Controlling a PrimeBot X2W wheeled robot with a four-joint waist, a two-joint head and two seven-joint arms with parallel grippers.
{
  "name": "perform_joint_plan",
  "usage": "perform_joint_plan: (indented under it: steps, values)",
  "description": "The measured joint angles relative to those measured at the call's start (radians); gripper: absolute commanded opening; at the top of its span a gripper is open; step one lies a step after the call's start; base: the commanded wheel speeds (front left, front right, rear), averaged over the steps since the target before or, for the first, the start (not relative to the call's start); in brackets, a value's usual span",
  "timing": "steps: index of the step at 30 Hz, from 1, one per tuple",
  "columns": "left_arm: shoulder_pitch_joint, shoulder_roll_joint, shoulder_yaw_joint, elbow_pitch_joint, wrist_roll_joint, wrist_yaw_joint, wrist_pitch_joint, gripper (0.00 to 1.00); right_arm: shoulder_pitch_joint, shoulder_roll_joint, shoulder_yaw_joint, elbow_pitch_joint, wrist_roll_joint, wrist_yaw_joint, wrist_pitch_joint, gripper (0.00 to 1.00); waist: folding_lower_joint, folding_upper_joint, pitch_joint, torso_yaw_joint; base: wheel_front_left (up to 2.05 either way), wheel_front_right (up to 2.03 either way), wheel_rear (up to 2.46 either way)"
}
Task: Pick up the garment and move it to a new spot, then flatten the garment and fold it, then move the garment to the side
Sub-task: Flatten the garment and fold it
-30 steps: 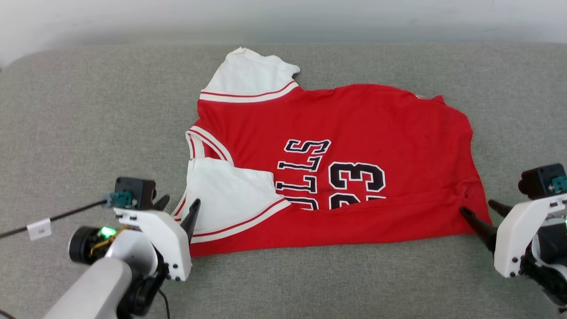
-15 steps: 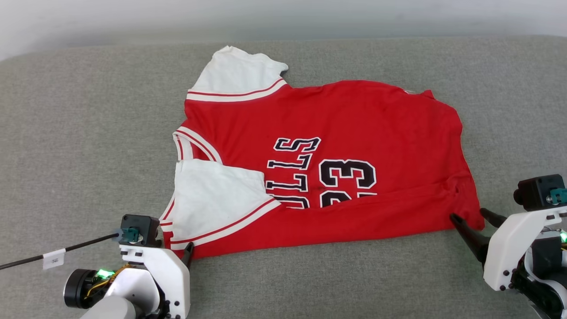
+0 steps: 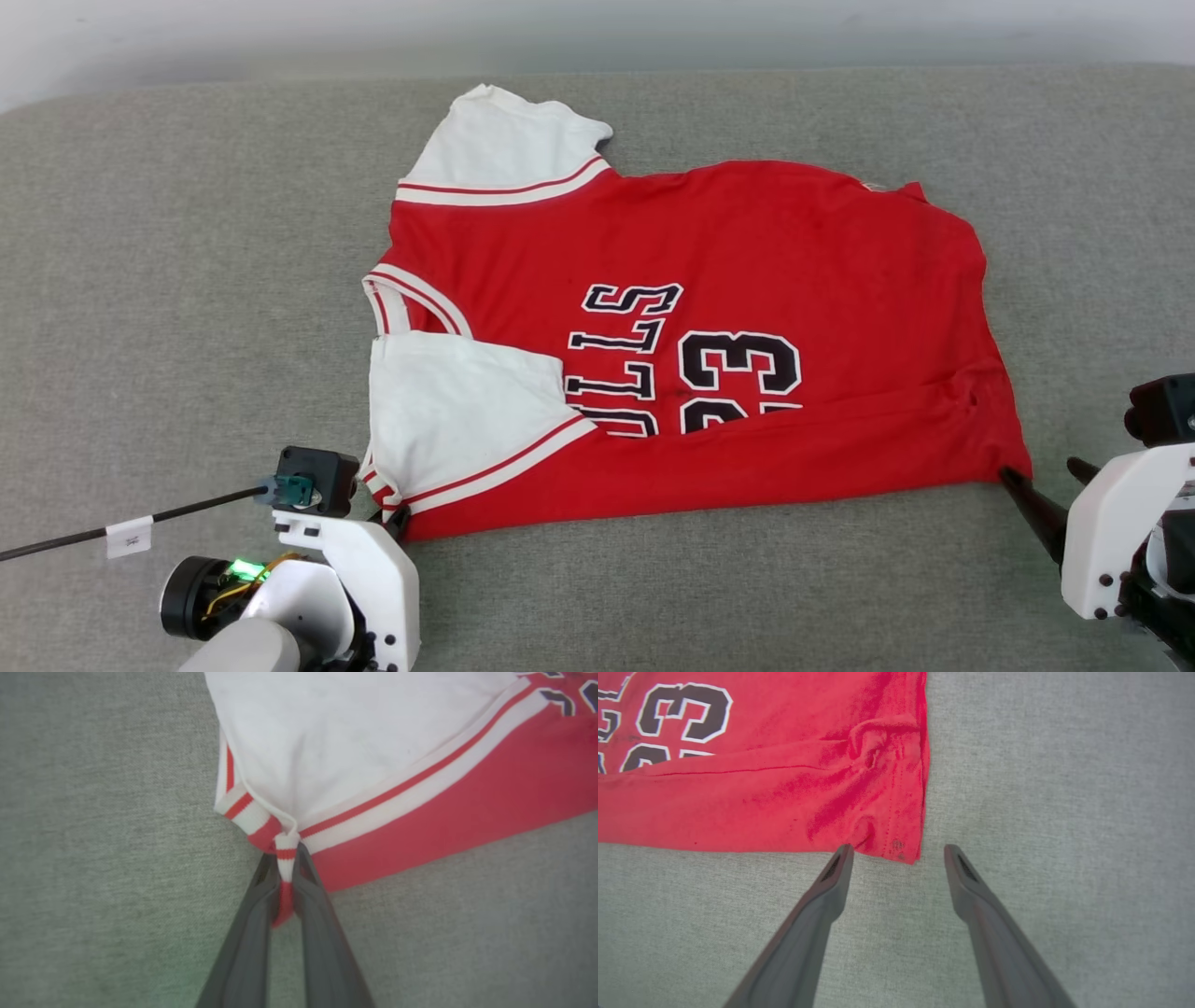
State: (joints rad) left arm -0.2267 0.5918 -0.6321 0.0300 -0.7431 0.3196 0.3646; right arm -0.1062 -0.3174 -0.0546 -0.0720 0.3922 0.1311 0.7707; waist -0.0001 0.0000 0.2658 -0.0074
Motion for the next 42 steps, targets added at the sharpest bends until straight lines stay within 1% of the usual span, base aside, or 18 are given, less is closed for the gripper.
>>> perform_joint_plan:
  steps: [5, 8, 12, 19, 20, 21, 22, 30, 35, 42]
  values:
    - [-0.001, 0.003, -0.004, -0.055, 0.021, 0.007, -0.017, 0.00, -0.022, 0.007, -0.008, 0.036, -0.009, 0.000, 0.062, 1.00, 0.0001, 0.0000, -0.004, 0.026, 0.00, 0.00, 0.00]
    - [-0.009, 0.011, -0.005, -0.100, 0.037, 0.016, -0.017, 0.00, -0.051, 0.008, -0.017, 0.079, -0.039, 0.000, 0.082, 1.00, 0.0001, 0.0000, 0.005, 0.042, 0.00, 0.00, 0.00]
    - [-0.024, 0.019, -0.013, -0.154, 0.052, 0.023, -0.007, 0.00, -0.075, 0.000, -0.006, 0.140, -0.089, 0.000, 0.089, 1.00, 0.0001, 0.0000, 0.022, 0.064, 0.00, 0.00, 0.00]
    - [-0.028, 0.024, -0.019, -0.188, 0.060, 0.027, 0.002, 0.00, -0.109, 0.005, 0.004, 0.209, -0.094, 0.000, 0.084, 1.00, 0.0000, 0.0000, 0.047, 0.087, 0.00, 0.00, 0.00]
    - [-0.028, 0.025, -0.019, -0.188, 0.060, 0.027, 0.002, 0.00, -0.113, 0.005, 0.007, 0.218, -0.091, 0.000, 0.084, 0.66, 0.0000, 0.0000, 0.048, 0.088, 0.00, 0.00, 0.00]
    - [-0.028, 0.025, -0.020, -0.188, 0.060, 0.027, 0.003, 0.00, -0.116, 0.004, 0.009, 0.224, -0.088, 0.000, 0.083, 0.27, 0.0000, 0.0000, 0.048, 0.088, 0.00, 0.00, 0.00]
    - [-0.028, 0.025, -0.020, -0.186, 0.059, 0.027, 0.003, 0.00, -0.119, 0.003, 0.012, 0.230, -0.086, 0.000, 0.081, 0.00, 0.0000, 0.0000, 0.046, 0.088, 0.00, 0.00, 0.00]
    - [-0.005, 0.038, -0.037, -0.150, 0.055, 0.024, 0.011, 0.00, -0.101, 0.003, 0.000, 0.250, -0.071, 0.000, 0.042, 0.00, 0.0001, 0.0000, -0.001, 0.076, 0.00, 0.00, 0.00]
    - [0.043, 0.060, -0.041, -0.146, 0.041, 0.025, 0.015, 0.00, -0.023, 0.013, -0.016, 0.216, -0.058, 0.000, 0.038, 0.00, 0.0002, 0.0000, -0.060, 0.065, 0.00, 0.00, 0.00]
    - [0.128, 0.104, -0.056, -0.182, 0.024, 0.041, 0.039, 0.00, 0.099, 0.032, -0.046, 0.146, -0.073, 0.000, 0.040, 0.00, 0.0001, 0.0000, -0.140, 0.047, 0.00, 0.00, 0.00]
